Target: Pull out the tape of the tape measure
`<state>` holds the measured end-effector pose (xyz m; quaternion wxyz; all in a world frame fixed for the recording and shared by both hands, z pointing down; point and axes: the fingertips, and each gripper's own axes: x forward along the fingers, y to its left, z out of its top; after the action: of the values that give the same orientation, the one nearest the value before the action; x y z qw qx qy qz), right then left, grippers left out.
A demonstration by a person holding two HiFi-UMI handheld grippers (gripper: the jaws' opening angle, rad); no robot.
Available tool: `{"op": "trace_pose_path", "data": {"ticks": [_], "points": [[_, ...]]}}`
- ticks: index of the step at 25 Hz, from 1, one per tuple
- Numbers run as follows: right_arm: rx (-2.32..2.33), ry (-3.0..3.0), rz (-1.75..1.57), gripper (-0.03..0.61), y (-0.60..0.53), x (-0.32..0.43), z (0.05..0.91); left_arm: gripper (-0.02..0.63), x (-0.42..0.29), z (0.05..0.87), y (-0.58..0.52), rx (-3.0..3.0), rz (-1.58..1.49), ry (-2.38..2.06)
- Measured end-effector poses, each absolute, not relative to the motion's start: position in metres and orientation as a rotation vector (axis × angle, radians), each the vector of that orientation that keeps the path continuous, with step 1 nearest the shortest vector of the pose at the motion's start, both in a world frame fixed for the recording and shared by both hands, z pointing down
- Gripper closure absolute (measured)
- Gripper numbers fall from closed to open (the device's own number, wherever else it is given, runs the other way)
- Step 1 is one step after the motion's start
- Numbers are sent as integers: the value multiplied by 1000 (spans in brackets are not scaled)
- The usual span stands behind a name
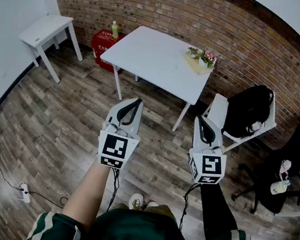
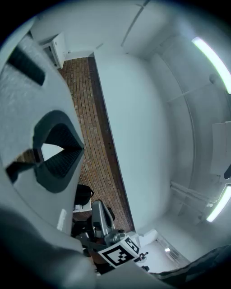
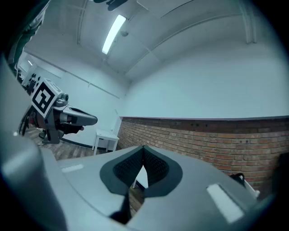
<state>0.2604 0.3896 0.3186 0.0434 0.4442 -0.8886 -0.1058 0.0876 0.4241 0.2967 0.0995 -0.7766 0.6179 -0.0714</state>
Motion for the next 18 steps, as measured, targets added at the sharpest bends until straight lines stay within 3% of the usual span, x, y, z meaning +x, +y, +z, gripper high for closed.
{"op": "trace_pose_path", "data": {"ticks": [18], "points": [[1516,-2737,-253,537,385,259,315,609,67,291,413,-2286,-167,1834]]}}
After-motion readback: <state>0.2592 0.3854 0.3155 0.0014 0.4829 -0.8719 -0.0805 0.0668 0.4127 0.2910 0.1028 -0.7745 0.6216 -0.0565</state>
